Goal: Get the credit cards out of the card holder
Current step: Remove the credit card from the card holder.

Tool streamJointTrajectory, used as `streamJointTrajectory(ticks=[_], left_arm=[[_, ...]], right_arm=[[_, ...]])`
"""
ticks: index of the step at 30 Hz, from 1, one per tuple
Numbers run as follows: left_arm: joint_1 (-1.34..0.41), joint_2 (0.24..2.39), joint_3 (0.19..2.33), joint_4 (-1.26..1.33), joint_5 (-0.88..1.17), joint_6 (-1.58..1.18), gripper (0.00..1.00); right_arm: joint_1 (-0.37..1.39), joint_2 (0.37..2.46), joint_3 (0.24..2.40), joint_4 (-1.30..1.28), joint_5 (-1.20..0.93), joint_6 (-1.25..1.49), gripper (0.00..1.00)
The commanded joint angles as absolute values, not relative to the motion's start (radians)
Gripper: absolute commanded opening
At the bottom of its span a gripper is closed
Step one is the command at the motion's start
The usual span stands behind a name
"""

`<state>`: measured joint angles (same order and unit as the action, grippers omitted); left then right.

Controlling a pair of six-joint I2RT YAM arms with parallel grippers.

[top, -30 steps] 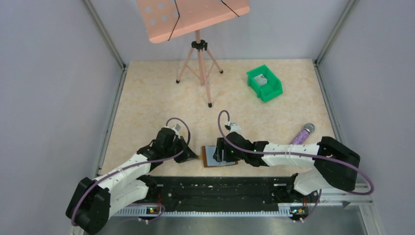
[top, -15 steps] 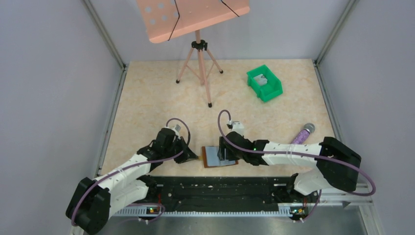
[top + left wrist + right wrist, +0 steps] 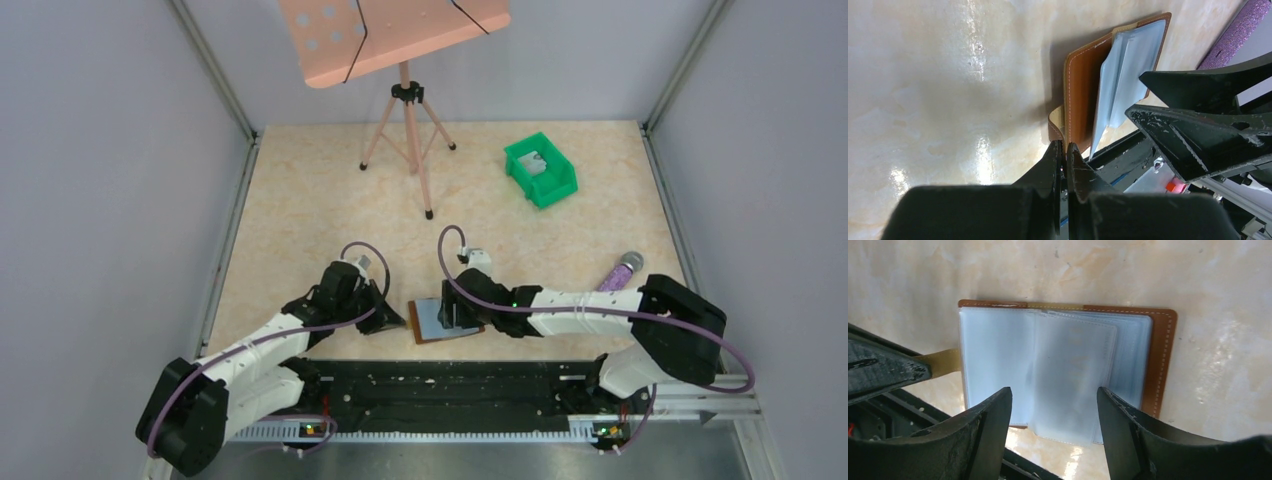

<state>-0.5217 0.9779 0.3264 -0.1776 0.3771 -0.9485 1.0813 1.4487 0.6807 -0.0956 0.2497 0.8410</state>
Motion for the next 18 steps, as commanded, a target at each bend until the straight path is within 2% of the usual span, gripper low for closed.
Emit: streamJointTrajectory(ticks=[1, 18], left_arm=[[-0.523, 0.985, 0.334, -0.117, 0.390, -0.954, 0.04], [-0.524, 0.983, 0.327, -0.106, 0.397, -0.959, 0.04]], right_arm=[[1.075, 1.445, 0.638, 0.035, 0.138, 0.886, 0.63], [1.076, 1.464, 0.635, 0.170, 0.034, 0.926, 0.63]])
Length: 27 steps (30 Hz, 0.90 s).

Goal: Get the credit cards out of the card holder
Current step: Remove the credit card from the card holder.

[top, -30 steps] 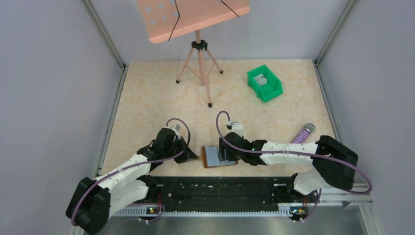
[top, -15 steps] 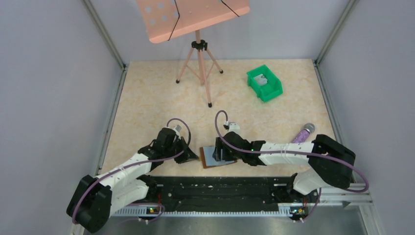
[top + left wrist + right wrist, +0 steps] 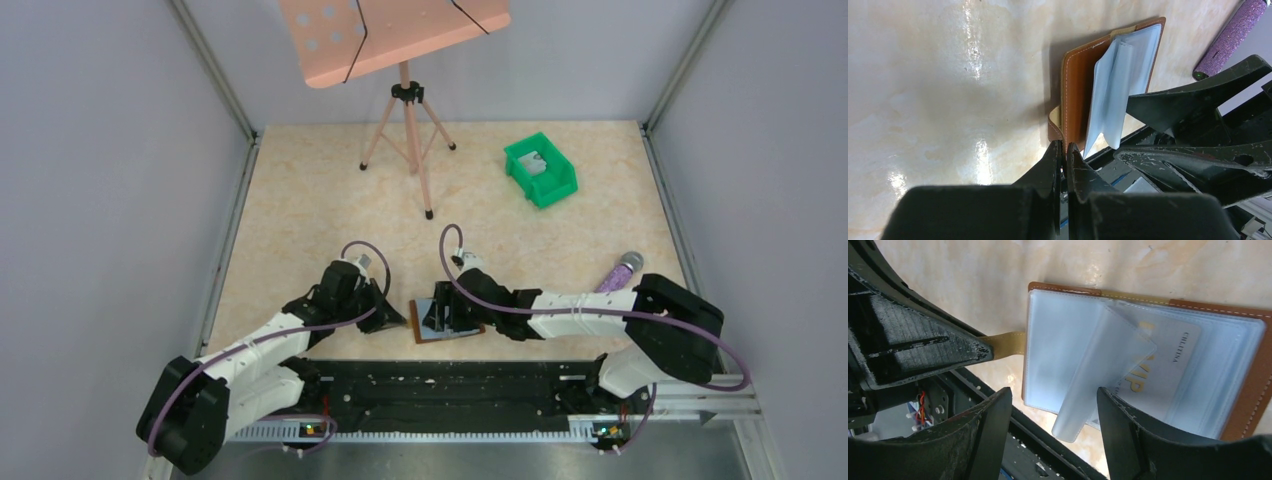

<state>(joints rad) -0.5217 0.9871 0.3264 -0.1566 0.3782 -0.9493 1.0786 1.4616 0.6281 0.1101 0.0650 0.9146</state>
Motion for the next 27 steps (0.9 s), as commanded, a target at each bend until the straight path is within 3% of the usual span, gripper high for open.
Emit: streamJointTrajectory(ticks=[1, 11, 19, 27], left_arm=[[-0.524, 0.980, 0.327, -0.107, 0.397, -0.959, 0.04], [-0.524, 0.959, 0.332, -0.125, 0.386, -0.962, 0.08], [-0.524, 0.924, 0.362, -0.187, 0.361, -0.951, 0.24], [-0.523, 0.960, 0.360, -0.169, 0.363, -0.949, 0.24]], right_arm=[[1.075, 1.464, 0.635, 0.183, 0.026, 0.929, 0.63], [1.101, 1.478, 0.670, 0.278, -0.049, 0.935, 0.63], [1.091, 1.436, 0.645, 0.236, -0.020, 0.916, 0.62], [1.086, 1.390, 0.684, 0.110, 0.050, 0.863, 0.62]])
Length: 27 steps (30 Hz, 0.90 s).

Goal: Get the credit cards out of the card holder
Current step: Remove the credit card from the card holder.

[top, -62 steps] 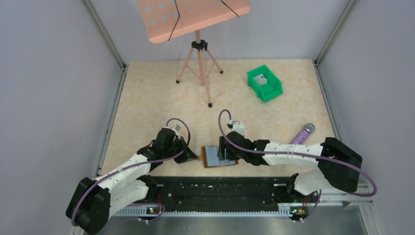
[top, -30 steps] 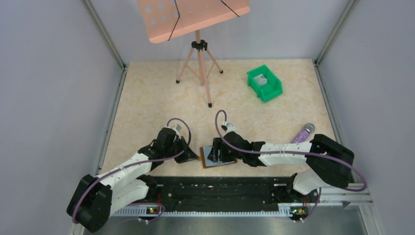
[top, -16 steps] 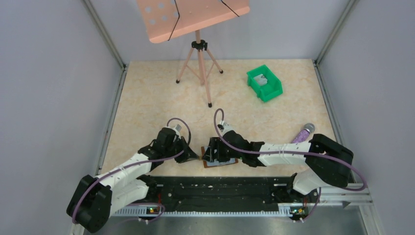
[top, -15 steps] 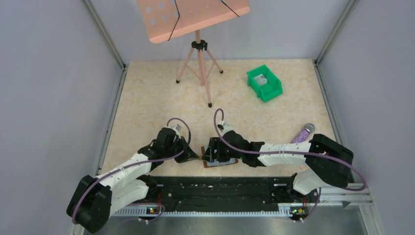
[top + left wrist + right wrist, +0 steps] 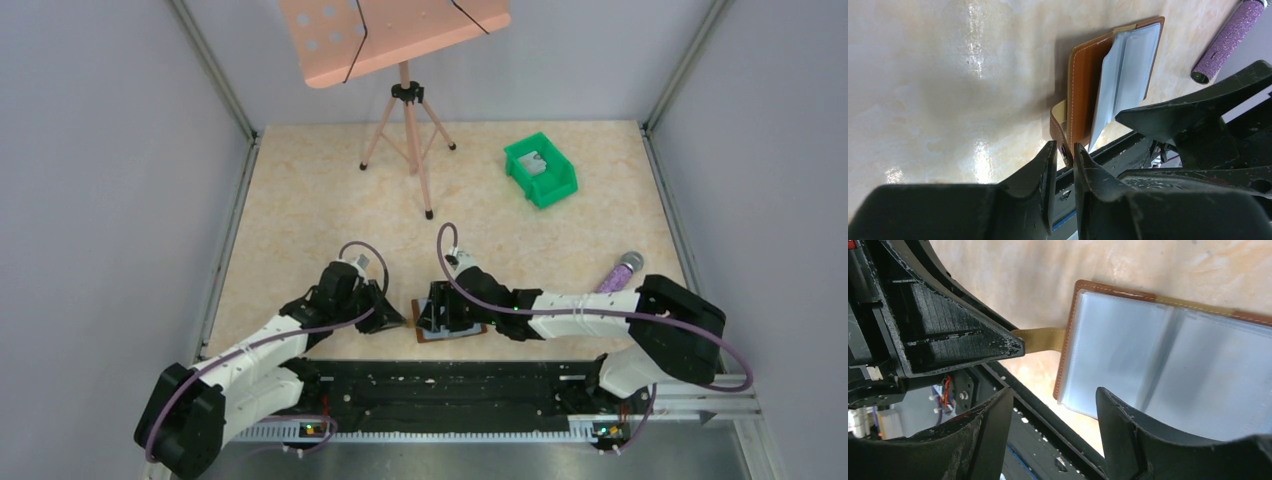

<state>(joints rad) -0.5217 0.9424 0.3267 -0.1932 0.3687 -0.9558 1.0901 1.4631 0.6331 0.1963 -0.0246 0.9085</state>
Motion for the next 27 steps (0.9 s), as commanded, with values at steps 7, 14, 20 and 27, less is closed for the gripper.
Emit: streamJointTrajectory(ticks=[7, 14, 20, 27], left_arm=[[-0.524, 0.973, 0.364, -0.169, 0.364, -0.935, 0.23], [-0.524, 0.983, 0.360, -0.166, 0.362, -0.930, 0.21], [-0.524, 0.986, 0.362, -0.163, 0.360, -0.928, 0.17], [-0.524, 0.989, 0.358, -0.158, 0.367, -0.929, 0.16]], right_arm=[[1.055, 1.289, 0.665, -0.114, 0.225, 0.822, 0.66], [1.038, 1.272, 0.639, -0.139, 0.270, 0.816, 0.66], [1.035, 1.327, 0.640, -0.100, 0.247, 0.813, 0.66], [1.035, 1.391, 0.648, -0.084, 0.242, 0.814, 0.66]])
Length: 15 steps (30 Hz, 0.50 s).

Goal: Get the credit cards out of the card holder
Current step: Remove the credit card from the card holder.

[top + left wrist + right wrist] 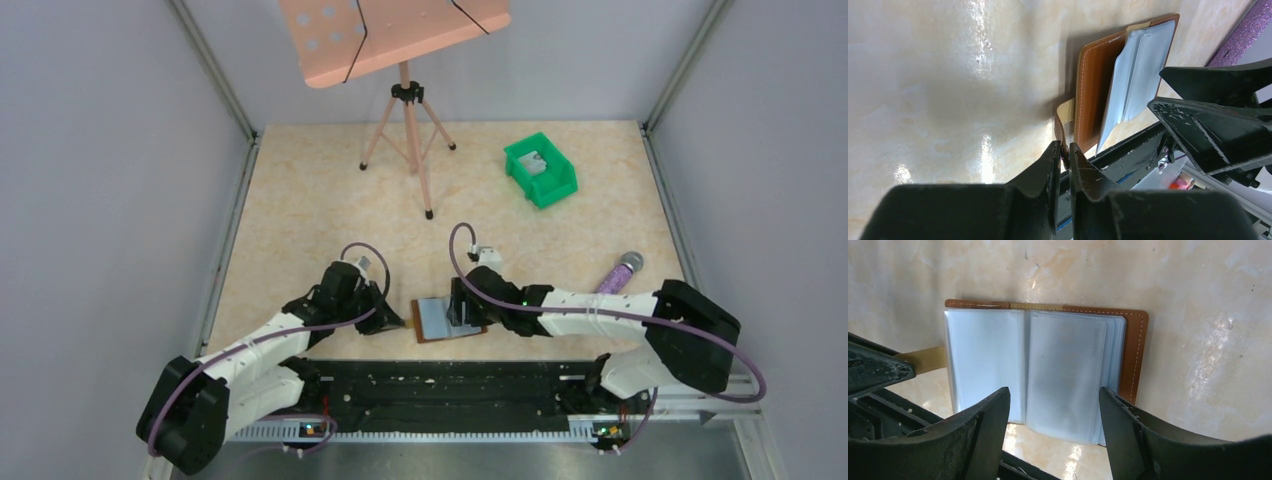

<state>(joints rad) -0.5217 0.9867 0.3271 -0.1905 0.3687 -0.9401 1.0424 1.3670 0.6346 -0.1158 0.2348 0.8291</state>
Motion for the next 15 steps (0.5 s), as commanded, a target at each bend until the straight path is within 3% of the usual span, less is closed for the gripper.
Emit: streamJointTrajectory(ticks=[1, 15], left_arm=[[-0.525, 0.988, 0.355, -0.155, 0.367, -0.930, 0.16], [-0.524, 0.999, 0.347, -0.130, 0.379, -0.936, 0.16]], right_arm=[[1.036, 1.400, 0.649, -0.080, 0.241, 0.814, 0.66], [1.036, 1.415, 0.661, -0.040, 0.164, 0.828, 0.61]])
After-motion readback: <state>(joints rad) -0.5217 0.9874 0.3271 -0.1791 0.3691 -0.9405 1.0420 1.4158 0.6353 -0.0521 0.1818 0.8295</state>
